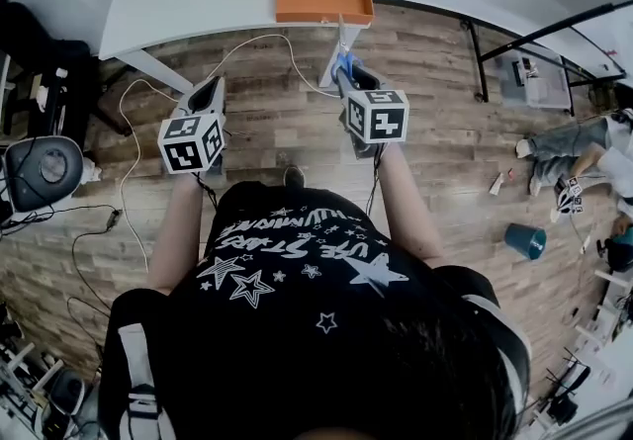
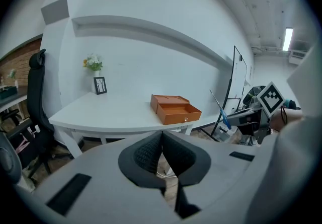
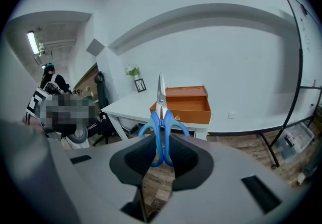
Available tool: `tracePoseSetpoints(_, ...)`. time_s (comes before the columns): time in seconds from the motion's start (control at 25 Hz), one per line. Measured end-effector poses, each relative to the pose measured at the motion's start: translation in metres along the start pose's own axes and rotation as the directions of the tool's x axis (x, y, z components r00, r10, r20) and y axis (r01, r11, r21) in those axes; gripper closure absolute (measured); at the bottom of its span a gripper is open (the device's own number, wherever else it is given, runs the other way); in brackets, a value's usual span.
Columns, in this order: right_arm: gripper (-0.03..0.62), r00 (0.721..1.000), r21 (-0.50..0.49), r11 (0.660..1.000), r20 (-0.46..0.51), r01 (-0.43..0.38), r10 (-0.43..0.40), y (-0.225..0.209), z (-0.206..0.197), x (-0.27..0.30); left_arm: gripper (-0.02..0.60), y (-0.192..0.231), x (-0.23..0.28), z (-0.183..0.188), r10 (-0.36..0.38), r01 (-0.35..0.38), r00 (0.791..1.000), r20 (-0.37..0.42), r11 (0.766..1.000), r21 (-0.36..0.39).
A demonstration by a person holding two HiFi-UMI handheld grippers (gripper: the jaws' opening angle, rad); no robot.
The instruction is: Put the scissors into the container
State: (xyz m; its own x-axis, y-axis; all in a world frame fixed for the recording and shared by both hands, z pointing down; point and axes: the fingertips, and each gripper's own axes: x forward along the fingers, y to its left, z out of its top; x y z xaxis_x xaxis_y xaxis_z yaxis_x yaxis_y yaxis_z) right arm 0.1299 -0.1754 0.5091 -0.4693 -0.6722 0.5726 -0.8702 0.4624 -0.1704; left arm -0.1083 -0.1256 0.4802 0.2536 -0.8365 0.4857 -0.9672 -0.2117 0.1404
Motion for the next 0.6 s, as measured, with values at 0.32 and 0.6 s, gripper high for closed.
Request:
tracePoseSetpoints(0.32,0.493,1.000,-0.009,1.000,-0.003,-0.004,0.004,-0.004,0.009,0.009,0.561,0.006,0.006,0.004,0.007,-0.007,1.000,-0.015,1.000,-0.007)
tracePoseSetpoints(0.6,0.493,0.999,-0.041,0.999,-0.022,0.036,-0.037,-0.014,0.021,0.021,0.561,0.019,0.028,0.016,-0.022,0.022,1.000,-0.018,1.000,0.002)
